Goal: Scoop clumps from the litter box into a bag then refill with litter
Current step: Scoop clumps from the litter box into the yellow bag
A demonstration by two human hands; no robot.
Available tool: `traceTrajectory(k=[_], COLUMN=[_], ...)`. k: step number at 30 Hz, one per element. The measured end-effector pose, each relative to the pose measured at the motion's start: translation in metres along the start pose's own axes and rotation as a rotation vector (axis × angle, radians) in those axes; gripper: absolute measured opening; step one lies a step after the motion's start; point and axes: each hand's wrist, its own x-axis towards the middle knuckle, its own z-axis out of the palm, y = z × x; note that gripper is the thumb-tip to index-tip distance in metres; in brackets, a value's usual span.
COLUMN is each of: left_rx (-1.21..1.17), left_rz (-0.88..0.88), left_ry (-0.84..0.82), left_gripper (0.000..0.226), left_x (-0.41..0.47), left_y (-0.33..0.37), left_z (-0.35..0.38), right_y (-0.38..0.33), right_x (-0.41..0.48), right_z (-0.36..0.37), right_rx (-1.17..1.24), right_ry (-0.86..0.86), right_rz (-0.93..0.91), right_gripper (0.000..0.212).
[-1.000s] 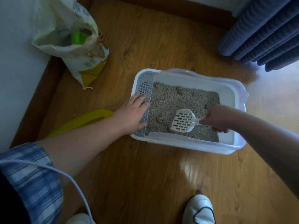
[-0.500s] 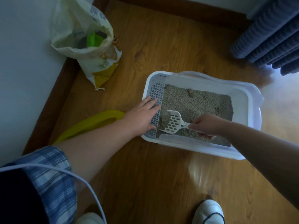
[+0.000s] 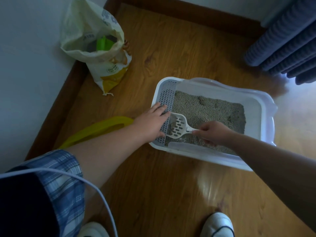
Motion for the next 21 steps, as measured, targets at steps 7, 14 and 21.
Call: traceTrajectory(k=[7,14,21], left_rx=[0.036,0.047,0.043], left_rz=[0.001,0.005,-0.001], left_ry=[-0.002,0.015,0.021], left_gripper=[0.096,0.094,0.093], left_x=[0.004,0.001,0.000], left_y=[-0.001,-0.004,-0.006], left_z=[0.005,0.009,0.012], right_y=[0.042,0.062,0.049], right_x=[-0.024,-0.032,-0.036], right_z=[-0.031,-0.023,-0.025], right_rx=[0.047,0.169,0.225], right_ry=[0.049,0.081,0.088], right_rz=[0.066,0.085,0.014], right_gripper=[0.041,0.044,0.044])
